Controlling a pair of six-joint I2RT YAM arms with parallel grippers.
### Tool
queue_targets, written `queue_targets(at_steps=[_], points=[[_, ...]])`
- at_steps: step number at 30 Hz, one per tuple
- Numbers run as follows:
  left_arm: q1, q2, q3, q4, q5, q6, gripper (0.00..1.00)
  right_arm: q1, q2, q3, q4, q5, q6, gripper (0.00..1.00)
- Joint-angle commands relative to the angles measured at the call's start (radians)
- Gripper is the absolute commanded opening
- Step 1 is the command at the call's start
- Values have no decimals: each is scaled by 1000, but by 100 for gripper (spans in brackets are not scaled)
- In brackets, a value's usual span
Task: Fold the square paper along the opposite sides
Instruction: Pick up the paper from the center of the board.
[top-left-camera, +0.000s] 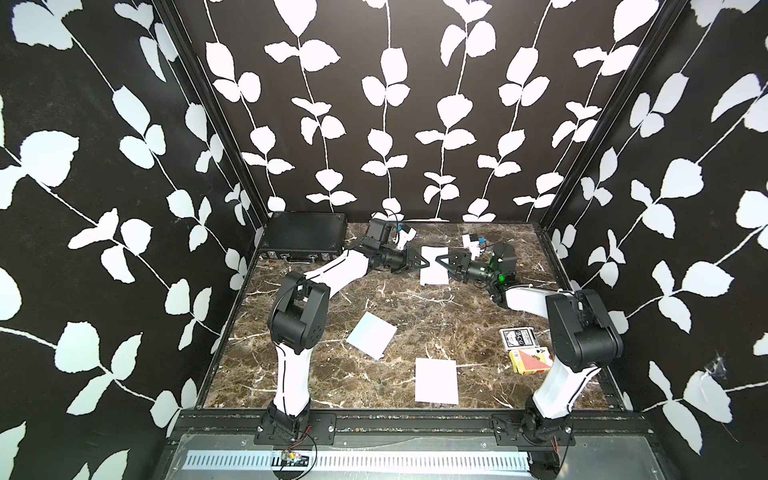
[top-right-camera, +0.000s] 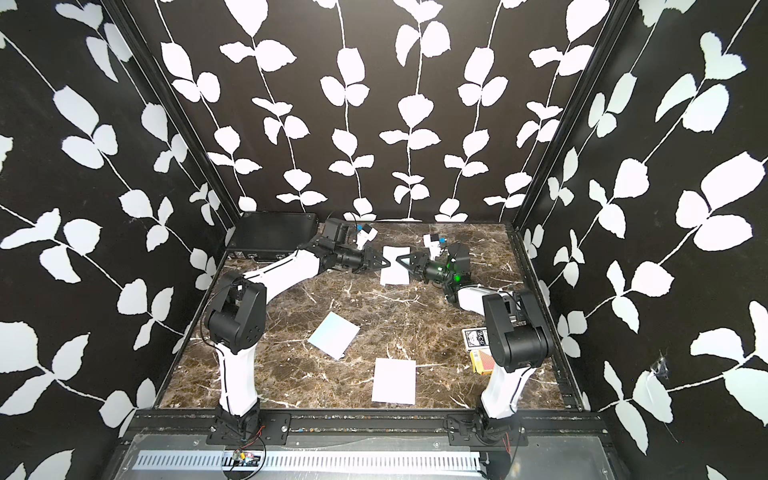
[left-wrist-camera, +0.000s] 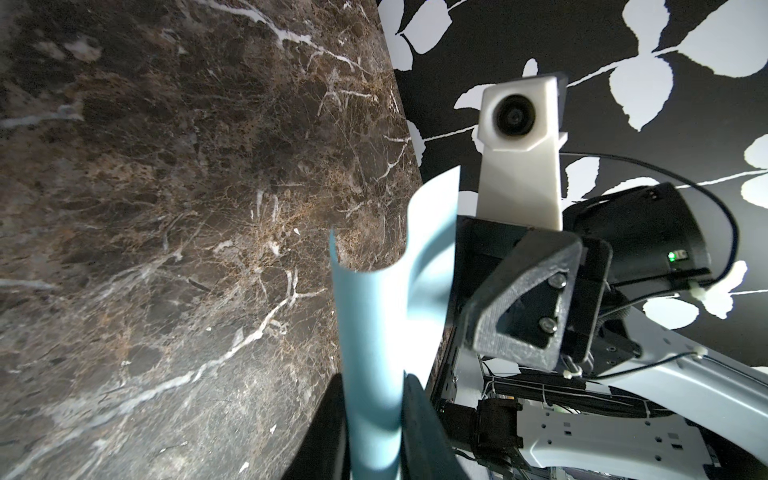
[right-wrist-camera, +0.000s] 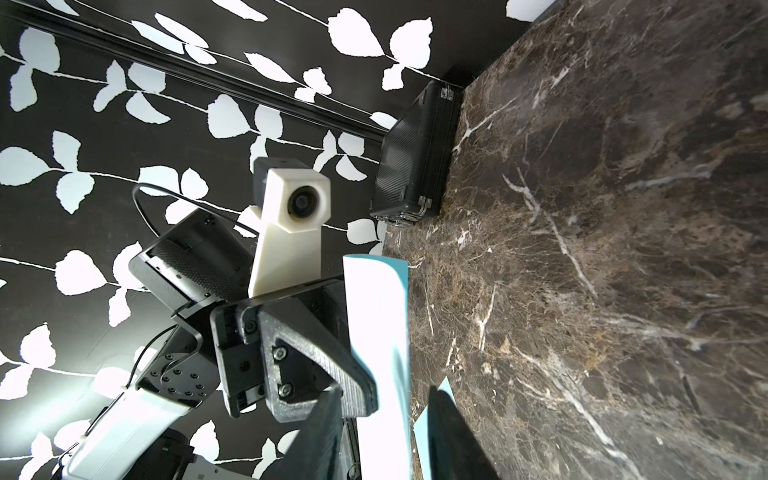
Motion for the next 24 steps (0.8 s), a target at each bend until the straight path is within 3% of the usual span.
queue_targets(at_steps=[1, 7, 15, 24], points=[[1, -69, -19, -19, -5, 28, 21, 3, -49, -6, 1, -16, -31, 35], [5, -69, -24, -29, -9, 38, 21, 2, -97, -34, -54, -12, -76, 31], [6, -80, -26, -31, -14, 42, 21, 2, -135, -50, -155, 1, -137, 17], [8, -101, -40, -32, -19, 46, 21, 4, -139, -59, -194, 5, -170, 23]])
